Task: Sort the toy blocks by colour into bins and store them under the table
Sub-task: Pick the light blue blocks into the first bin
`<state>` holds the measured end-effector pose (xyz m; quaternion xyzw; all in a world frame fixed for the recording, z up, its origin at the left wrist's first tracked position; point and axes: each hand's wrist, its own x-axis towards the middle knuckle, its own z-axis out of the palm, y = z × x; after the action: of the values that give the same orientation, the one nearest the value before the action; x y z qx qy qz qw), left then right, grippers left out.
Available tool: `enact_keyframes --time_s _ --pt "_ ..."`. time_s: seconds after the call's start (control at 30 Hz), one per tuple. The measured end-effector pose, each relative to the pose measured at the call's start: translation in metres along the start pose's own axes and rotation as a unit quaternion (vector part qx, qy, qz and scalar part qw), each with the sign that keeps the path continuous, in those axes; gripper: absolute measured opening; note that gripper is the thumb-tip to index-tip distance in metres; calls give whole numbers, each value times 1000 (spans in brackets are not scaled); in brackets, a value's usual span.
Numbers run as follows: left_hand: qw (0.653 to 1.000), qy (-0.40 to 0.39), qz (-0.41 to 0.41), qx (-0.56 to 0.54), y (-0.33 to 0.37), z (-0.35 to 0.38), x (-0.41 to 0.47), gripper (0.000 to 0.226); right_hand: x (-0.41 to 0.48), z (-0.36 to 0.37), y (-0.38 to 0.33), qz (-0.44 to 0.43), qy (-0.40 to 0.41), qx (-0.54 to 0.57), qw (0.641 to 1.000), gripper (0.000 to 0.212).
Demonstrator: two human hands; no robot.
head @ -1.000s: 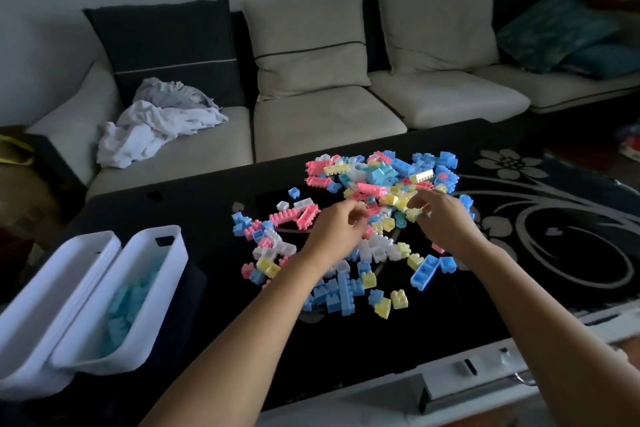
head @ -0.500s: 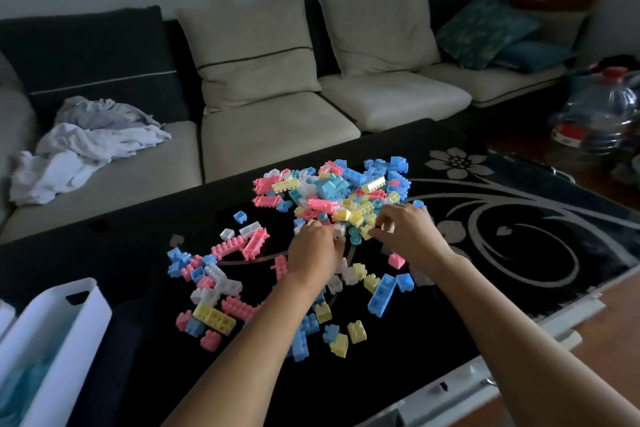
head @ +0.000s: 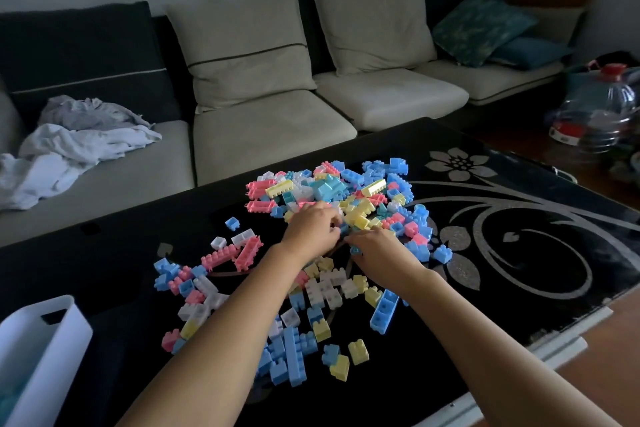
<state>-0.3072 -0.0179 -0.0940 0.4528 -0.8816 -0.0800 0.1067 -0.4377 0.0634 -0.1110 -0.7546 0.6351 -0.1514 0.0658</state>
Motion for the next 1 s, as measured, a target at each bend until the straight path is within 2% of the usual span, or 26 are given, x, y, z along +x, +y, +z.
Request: enact_keyframes --time_s 0.13,0.2,0.3,0.4,0.53,0.6,0.67,0.7,0.73,0.77,0.83,0.87,0.9,0.97,1.0 --pt "991 -2 -56 124 -14 -6 -9 19 -4 -8 11 17 -29 44 998 26" --pt "989 22 -66 133 -16 -9 -12 18 -4 -11 15 12 -54 50 997 25" --pt "994 95 -14 51 -8 -10 -9 23 -7 -14 17 9 -75 60 995 25" --pt "997 44 10 -68 13 -5 1 20 -9 -18 15 16 -65 55 996 20" --pt "999 9 -23 -31 28 18 15 25 -11 -17 17 50 -42 83 994 16" --pt "999 16 -33 0 30 26 18 29 -11 -21 21 75 -47 141 986 13" --pt "998 39 -40 6 31 30 19 30 -13 -31 30 116 -50 274 953 11" --pt "998 51 -43 -1 31 32 20 31 -14 -37 37 133 -42 357 924 9" --pt "997 59 -44 -16 32 33 20 32 -15 -43 44 140 -29 455 879 7" --pt "996 64 -44 -36 33 35 21 32 -16 -48 51 140 -13 567 812 5" --pt "994 62 -43 -77 36 36 24 30 -16 -52 66 143 15 760 633 10" --pt "992 60 -47 -98 37 37 26 27 -16 -51 71 150 23 819 554 19" --pt "991 57 -52 -114 37 37 28 25 -16 -49 74 156 30 857 490 33" --pt "990 44 -55 -124 37 37 30 22 -14 -44 77 158 32 909 386 60" --pt "989 39 -53 -129 36 36 29 22 -13 -42 77 159 33 923 350 68"
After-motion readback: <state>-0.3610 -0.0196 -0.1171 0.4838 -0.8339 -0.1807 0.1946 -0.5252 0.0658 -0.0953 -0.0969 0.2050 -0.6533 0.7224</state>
